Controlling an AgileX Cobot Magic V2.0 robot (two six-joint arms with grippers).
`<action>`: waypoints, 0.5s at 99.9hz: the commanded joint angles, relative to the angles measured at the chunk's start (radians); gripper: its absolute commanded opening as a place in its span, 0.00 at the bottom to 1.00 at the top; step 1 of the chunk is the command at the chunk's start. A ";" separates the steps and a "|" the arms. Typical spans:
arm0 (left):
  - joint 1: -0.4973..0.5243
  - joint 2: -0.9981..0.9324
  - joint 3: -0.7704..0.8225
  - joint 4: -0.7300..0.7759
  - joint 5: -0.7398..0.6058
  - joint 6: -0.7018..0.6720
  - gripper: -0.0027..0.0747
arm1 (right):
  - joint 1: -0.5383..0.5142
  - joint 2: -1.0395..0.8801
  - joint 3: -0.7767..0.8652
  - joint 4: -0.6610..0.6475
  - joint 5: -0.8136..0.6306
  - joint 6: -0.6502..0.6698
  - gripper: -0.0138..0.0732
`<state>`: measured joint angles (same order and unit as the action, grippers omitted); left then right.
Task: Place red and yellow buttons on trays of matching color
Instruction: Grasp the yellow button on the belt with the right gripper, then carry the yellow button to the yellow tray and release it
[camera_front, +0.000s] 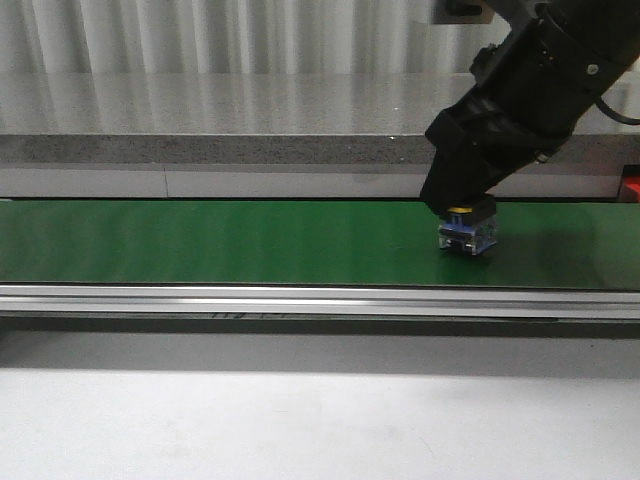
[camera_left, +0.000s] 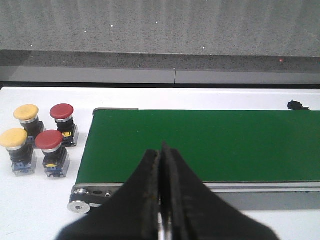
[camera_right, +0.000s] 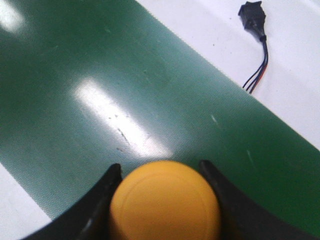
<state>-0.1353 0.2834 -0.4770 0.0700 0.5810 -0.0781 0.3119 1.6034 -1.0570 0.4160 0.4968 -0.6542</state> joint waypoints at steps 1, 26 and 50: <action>-0.006 0.008 -0.029 -0.006 -0.082 -0.006 0.01 | 0.001 -0.053 -0.025 0.014 -0.022 0.004 0.26; -0.006 0.008 -0.029 -0.006 -0.082 -0.006 0.01 | -0.100 -0.200 -0.025 -0.045 0.063 0.124 0.25; -0.006 0.008 -0.029 -0.006 -0.082 -0.006 0.01 | -0.411 -0.383 -0.023 -0.165 0.089 0.383 0.25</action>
<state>-0.1353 0.2834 -0.4770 0.0700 0.5810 -0.0781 0.0240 1.3092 -1.0570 0.2780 0.6252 -0.3712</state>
